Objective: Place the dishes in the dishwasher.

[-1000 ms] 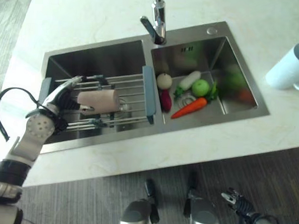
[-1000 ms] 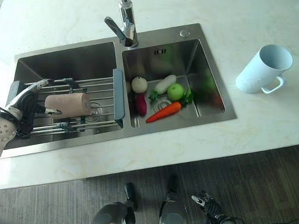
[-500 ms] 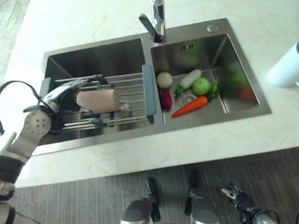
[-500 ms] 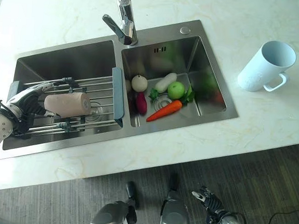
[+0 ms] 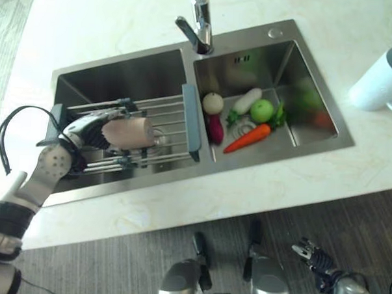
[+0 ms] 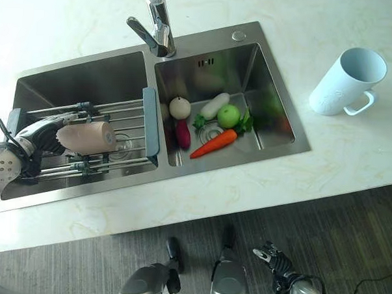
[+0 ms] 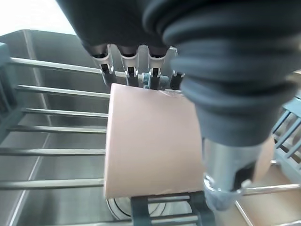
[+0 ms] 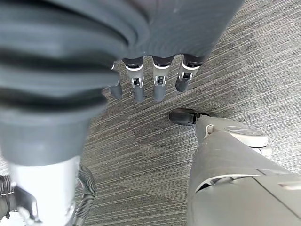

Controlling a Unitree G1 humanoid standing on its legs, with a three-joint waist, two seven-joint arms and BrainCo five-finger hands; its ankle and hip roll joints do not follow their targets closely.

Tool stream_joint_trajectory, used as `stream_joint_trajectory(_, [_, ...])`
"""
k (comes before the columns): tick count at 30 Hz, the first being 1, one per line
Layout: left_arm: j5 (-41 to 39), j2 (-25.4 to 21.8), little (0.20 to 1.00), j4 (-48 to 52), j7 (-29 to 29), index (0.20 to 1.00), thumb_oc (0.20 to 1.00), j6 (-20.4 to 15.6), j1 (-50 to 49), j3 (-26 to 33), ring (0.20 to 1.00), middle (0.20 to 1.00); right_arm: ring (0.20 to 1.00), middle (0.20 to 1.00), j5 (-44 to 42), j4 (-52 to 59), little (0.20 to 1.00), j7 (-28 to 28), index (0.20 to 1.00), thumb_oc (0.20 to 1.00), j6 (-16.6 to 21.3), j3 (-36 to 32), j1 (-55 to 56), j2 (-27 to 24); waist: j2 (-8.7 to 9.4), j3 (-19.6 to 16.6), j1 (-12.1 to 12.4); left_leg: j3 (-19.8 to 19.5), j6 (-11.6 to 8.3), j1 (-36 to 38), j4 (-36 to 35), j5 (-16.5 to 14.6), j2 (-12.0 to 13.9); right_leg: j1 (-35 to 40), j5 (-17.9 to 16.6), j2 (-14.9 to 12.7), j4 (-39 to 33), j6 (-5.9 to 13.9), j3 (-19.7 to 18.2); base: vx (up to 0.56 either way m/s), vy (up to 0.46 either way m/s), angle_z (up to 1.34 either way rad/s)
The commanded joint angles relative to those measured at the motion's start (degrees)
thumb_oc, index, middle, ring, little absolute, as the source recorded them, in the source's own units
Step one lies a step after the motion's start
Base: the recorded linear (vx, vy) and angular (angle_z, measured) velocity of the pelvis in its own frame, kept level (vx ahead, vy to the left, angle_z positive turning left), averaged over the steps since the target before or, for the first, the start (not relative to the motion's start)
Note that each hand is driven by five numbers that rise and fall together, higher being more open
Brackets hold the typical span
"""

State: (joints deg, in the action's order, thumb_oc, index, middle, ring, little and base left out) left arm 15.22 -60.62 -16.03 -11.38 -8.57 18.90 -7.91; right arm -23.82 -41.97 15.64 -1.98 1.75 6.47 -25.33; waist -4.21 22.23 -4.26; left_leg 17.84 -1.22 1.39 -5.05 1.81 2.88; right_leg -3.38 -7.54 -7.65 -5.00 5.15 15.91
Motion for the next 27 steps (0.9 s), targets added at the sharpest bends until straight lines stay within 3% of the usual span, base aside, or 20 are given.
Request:
stream_joint_trajectory(1, [1.95, -4.03, 1.0, -3.36, 1.09, 1.0, 1.0, 0.99, 3.97, 0.35, 1.0, 1.0, 1.0, 1.0, -3.09, 2.74, 1.0, -0.36, 1.0, 1.0, 0.56, 0.92, 0.36, -2.37, 0.52, -1.67, -1.01, -1.71, -0.33, -6.57, 9.15, -4.06, -0.31, -2.56, 4.54, -5.05, 6.84, 6.78, 0.35, 0.0, 0.0, 0.0])
stream_joint_trajectory(19, [5.81, -4.66, 1.0, -8.47, -0.62, 1.0, 1.0, 5.81, 9.71, -5.16, 1.0, 1.0, 1.0, 1.0, -4.85, 4.74, 1.0, -0.79, 1.0, 1.0, 1.31, 1.94, -1.62, -3.44, 1.3, 1.28, -1.75, -1.84, -0.55, -10.14, 10.45, -3.55, 0.07, -6.85, 4.05, -4.89, 8.25, 6.3, -0.15, -0.03, -0.005, -0.02])
stream_joint_trajectory(20, [6.04, -4.73, 0.953, -8.51, -0.7, 0.953, 0.953, 5.64, 9.89, -5.42, 0.953, 0.953, 1.0, 1.0, -4.97, 4.73, 1.0, -0.8, 1.0, 1.0, 1.44, 2.0, -1.67, -3.45, 1.32, 1.32, -1.75, -1.86, -0.55, -10.21, 10.5, -3.54, 0.08, -6.92, 4.03, -4.89, 8.26, 6.28, -0.13, 0.0, 0.0, 0.0])
stream_joint_trajectory(21, [6.7, -4.69, 0.485, -8.49, -0.36, 0.485, 0.485, 5.26, 10.07, -5.69, 0.485, 0.485, 1.0, 1.0, -5.04, 4.82, 1.0, -0.91, 1.0, 1.0, 1.46, 2.11, -1.74, -3.44, 1.33, 1.28, -1.76, -1.83, -0.57, -10.23, 10.46, -3.52, 0.05, -6.92, 4.03, -4.85, 8.22, 6.27, -0.11, 0.0, 0.0, 0.0])
stream_joint_trajectory(22, [7.57, -4.81, 0.2, -8.36, -0.32, 0.2, 0.2, 5.32, 10.39, -6.01, 0.2, 0.2, 1.0, 1.0, -5.04, 5.08, 1.0, -1.05, 1.0, 1.0, 1.31, 2.15, -1.85, -3.43, 1.32, 1.29, -1.8, -1.78, -0.59, -10.19, 10.4, -3.5, 0.05, -6.94, 4.04, -4.83, 8.21, 6.25, -0.11, 0.0, 0.0, 0.0])
stream_joint_trajectory(27, [10.43, -6.39, 0.2, -7.6, -1.89, 0.2, 0.2, 0.38, 10.5, -7.0, 0.2, 0.2, 1.0, 1.0, -5.31, 5.77, 1.0, -1.2, 1.0, 1.0, 0.99, 1.98, -1.72, -3.67, 1.19, 1.04, -1.86, -1.57, -0.65, -9.79, 10.37, -3.67, -0.01, -6.52, 4.07, -4.9, 8.09, 6.27, 0.21, 0.0, 0.0, 0.0])
